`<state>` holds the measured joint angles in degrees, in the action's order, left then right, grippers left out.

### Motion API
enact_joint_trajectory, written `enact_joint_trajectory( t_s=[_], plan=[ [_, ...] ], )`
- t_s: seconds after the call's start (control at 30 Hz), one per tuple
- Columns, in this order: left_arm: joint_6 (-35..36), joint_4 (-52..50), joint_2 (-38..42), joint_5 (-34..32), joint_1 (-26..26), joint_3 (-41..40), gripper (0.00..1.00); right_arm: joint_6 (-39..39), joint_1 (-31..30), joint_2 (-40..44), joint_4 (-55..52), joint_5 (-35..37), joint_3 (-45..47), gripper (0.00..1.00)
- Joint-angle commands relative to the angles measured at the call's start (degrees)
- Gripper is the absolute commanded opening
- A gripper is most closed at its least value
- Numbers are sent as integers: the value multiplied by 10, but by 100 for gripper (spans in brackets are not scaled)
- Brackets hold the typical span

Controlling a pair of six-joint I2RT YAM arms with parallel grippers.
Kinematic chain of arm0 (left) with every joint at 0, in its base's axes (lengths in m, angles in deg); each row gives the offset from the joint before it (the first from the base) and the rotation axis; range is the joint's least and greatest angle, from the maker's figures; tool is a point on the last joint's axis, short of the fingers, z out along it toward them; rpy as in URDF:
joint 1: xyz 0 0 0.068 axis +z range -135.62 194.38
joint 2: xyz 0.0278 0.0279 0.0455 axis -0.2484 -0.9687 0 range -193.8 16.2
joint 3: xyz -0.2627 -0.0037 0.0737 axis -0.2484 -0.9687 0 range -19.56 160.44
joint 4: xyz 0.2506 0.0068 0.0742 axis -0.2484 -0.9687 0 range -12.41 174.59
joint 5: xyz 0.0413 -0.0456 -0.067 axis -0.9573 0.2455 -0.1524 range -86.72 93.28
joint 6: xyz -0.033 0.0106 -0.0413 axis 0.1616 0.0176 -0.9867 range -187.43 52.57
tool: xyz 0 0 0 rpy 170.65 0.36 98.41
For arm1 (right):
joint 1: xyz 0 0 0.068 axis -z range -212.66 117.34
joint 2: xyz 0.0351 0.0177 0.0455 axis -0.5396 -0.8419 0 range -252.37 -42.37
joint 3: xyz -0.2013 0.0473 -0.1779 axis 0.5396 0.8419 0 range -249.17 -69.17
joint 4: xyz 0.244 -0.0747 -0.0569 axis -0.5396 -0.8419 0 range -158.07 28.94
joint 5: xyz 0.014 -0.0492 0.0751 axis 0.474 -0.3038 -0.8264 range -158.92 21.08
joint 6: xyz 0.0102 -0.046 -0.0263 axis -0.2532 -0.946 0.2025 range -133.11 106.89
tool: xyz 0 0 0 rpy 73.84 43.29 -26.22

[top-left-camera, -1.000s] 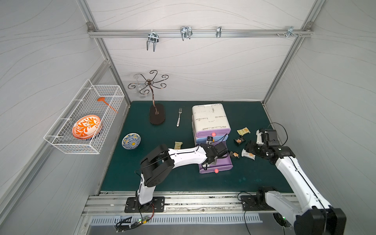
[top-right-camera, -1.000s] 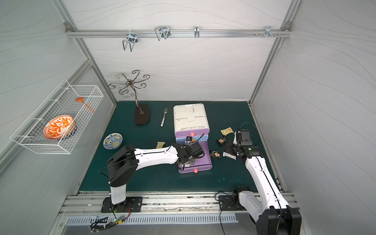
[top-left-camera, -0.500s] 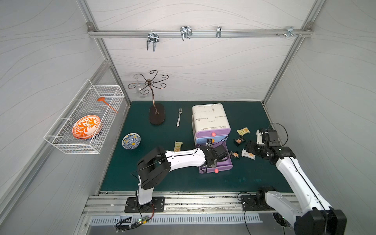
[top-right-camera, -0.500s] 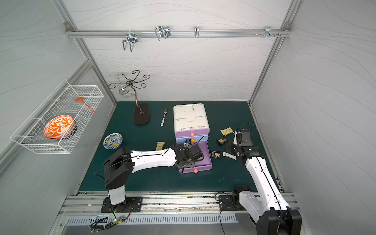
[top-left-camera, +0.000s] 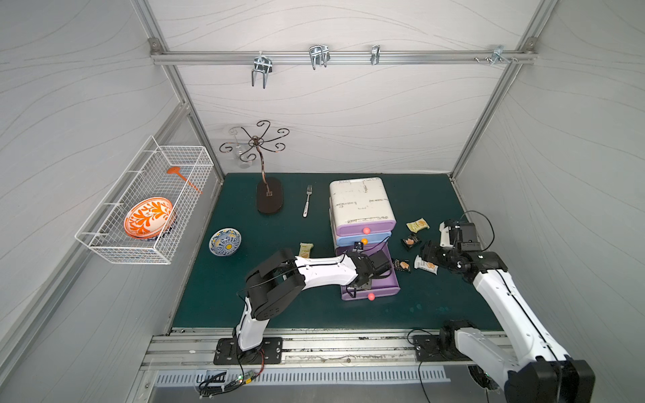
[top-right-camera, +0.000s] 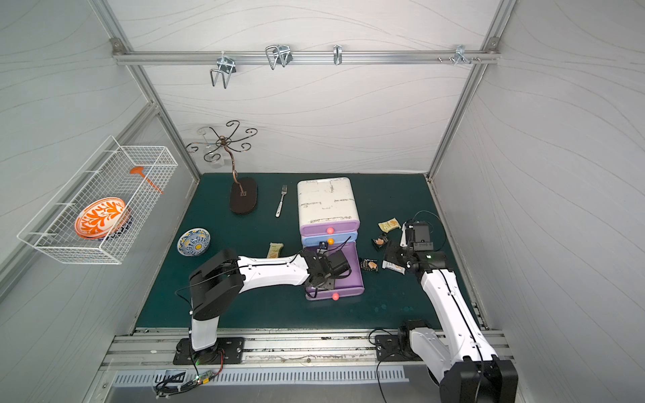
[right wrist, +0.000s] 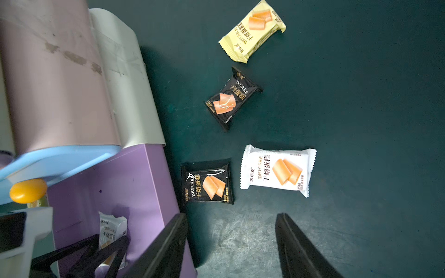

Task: Take the cookies out of the drawer
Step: Pick up the cookie from the drawer.

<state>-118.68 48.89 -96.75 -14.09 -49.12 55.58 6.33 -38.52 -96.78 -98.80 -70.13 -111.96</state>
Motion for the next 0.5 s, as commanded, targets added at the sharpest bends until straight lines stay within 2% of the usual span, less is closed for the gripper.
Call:
enact_joint_trajectory(
  t_s=[0.0, 0.23, 0.47],
  plan=[
    [0, 5, -22, 4, 0, 18, 63, -10, 3, 2, 6, -7, 6, 64],
    [6, 5, -42, 6, 6, 28, 59, -10, 3, 0, 8, -10, 6, 64],
    [21, 6, -46, 5, 16, 27, 45, -9, 3, -3, 6, -9, 4, 64]
  ],
)
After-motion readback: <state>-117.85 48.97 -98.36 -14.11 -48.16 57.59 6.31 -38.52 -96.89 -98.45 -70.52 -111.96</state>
